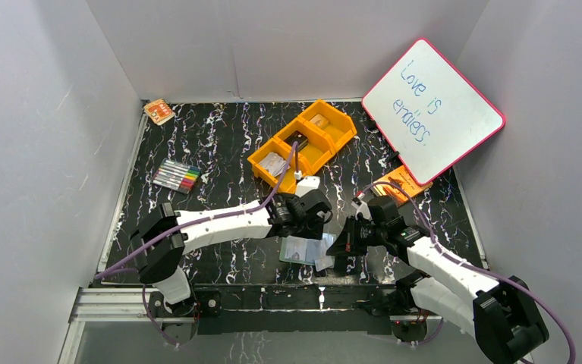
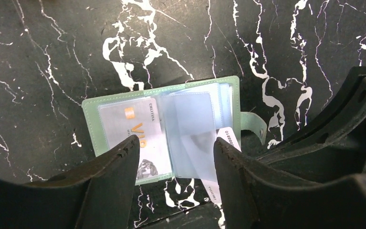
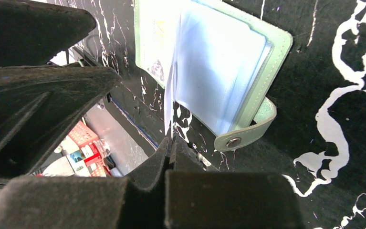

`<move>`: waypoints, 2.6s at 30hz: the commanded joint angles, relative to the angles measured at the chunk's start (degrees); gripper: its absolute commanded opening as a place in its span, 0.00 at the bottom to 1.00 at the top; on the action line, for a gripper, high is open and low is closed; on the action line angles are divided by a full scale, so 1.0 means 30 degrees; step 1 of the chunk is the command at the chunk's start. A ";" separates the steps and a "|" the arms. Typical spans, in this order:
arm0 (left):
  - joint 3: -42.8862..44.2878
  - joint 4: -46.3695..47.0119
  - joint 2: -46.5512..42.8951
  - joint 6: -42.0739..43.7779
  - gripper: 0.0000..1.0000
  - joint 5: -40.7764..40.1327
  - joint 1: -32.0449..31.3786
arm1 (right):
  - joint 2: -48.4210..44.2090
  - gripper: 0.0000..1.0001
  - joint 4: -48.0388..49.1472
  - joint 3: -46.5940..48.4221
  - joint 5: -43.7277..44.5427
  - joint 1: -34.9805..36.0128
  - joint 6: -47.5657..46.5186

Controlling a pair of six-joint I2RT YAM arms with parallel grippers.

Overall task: Put the credit cards into the card holder
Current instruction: Insert the credit card into the card holder.

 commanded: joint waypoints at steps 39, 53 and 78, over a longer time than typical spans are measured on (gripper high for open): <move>-0.3325 -0.0548 -0.0551 -0.1311 0.30 -0.1936 0.0356 | 0.0820 0.00 0.0529 0.1102 0.1630 0.1934 0.0414; -0.4168 -0.0792 -0.0636 -0.1867 0.22 -0.2329 0.0393 | 0.1801 0.00 0.3127 0.0916 0.1552 0.1924 0.1493; -0.4116 -0.1305 -0.1253 -0.1905 0.23 -0.2150 0.0413 | 0.5890 0.00 0.6682 0.0685 0.1574 0.1951 0.2533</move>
